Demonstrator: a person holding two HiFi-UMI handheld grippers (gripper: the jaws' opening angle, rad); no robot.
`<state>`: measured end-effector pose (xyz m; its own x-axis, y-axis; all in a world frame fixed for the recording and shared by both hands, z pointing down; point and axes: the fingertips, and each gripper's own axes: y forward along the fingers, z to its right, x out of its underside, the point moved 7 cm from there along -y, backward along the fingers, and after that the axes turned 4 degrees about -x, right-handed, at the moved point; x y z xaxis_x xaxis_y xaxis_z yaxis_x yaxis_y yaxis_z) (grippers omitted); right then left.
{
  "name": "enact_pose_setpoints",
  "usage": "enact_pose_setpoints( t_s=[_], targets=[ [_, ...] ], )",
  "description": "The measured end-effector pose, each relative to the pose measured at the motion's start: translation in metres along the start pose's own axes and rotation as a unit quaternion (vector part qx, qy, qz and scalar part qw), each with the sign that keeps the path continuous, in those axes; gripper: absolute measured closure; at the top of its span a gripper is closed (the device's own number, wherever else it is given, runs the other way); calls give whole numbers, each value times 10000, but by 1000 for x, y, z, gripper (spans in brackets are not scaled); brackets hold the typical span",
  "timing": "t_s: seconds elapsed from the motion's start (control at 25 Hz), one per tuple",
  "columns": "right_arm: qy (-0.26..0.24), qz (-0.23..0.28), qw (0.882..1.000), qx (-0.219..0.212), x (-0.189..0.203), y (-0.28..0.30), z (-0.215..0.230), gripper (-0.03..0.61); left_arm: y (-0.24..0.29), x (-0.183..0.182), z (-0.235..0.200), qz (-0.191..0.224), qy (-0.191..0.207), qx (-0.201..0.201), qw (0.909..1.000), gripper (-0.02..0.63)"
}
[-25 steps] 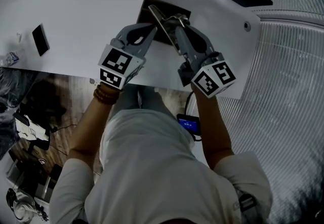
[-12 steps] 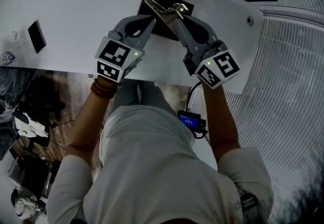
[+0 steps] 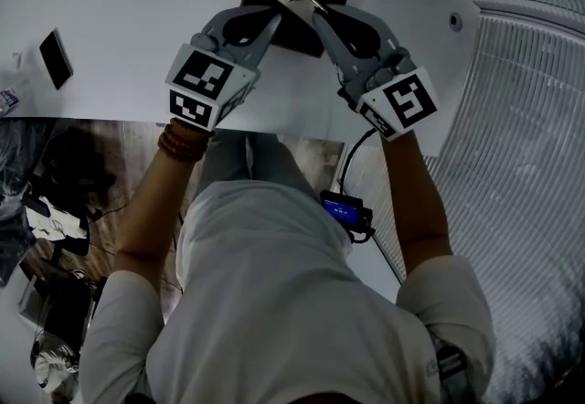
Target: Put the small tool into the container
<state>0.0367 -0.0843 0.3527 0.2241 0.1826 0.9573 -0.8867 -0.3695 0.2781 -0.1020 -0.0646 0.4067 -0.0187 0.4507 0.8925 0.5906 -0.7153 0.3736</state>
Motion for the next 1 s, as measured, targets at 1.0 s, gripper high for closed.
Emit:
enact_pose_setpoints(
  t_s=[1.0],
  targets=[
    [-1476,-380,9872,-469,14,52,27,561,21,19,-33,-414,-235,78,9988,611]
  ],
)
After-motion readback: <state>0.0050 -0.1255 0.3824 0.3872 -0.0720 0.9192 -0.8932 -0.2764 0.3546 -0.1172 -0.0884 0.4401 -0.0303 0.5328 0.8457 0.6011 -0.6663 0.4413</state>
